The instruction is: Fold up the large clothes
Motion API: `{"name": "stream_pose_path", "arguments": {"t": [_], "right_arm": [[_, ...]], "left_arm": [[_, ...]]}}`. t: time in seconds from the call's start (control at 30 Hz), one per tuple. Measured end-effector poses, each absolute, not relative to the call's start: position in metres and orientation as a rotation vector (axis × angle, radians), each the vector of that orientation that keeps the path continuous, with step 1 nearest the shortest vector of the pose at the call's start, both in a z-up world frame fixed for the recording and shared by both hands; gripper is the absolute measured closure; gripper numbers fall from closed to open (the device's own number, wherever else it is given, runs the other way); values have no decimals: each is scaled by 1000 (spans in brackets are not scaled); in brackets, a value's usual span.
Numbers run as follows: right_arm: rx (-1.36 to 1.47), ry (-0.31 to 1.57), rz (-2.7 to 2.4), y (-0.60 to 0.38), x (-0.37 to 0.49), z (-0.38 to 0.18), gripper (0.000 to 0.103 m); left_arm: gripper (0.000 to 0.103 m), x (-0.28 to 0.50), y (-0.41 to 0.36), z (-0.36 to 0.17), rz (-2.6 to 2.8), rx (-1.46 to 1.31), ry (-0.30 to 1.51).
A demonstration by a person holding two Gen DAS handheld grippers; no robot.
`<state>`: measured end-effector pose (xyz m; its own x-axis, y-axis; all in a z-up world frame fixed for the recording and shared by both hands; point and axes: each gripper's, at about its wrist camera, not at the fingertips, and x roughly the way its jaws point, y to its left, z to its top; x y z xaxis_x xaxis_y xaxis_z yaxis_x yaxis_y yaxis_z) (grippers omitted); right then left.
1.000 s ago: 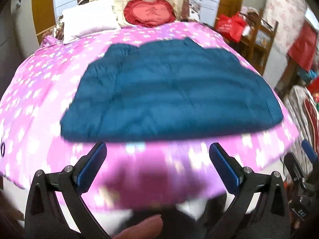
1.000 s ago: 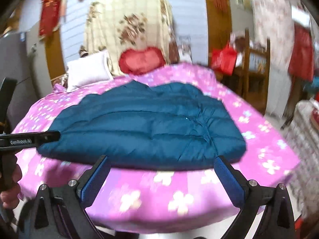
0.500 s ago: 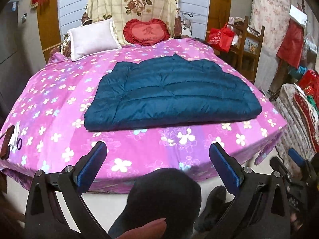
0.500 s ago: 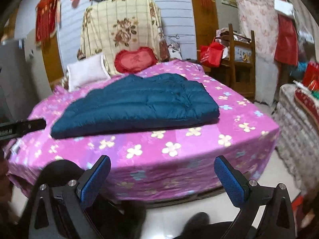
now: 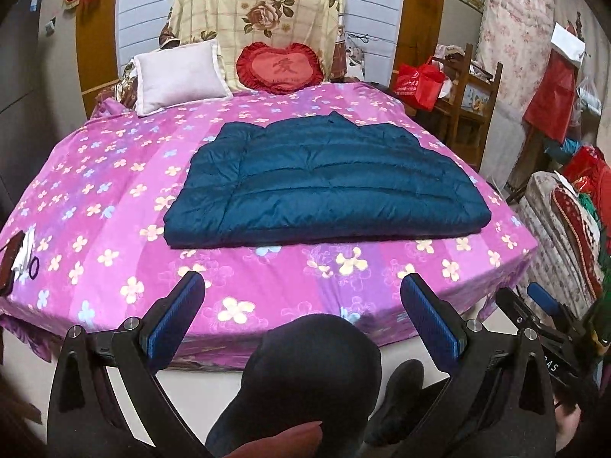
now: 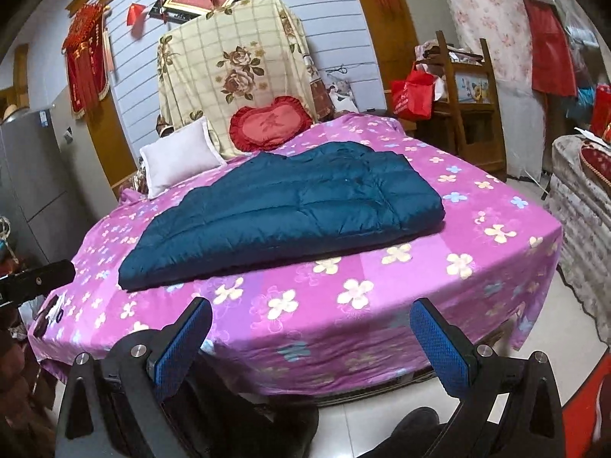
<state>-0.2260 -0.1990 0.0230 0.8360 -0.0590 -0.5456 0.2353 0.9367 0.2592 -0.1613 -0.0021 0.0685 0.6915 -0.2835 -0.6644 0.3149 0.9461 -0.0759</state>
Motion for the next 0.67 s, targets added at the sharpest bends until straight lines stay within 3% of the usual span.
{"name": "stream_pose_path", "arguments": {"t": [0.67], "right_arm": [[278, 569, -156, -189, -223, 22, 0]], "left_arm": [[0, -164, -4, 62, -374, 40, 736]]}}
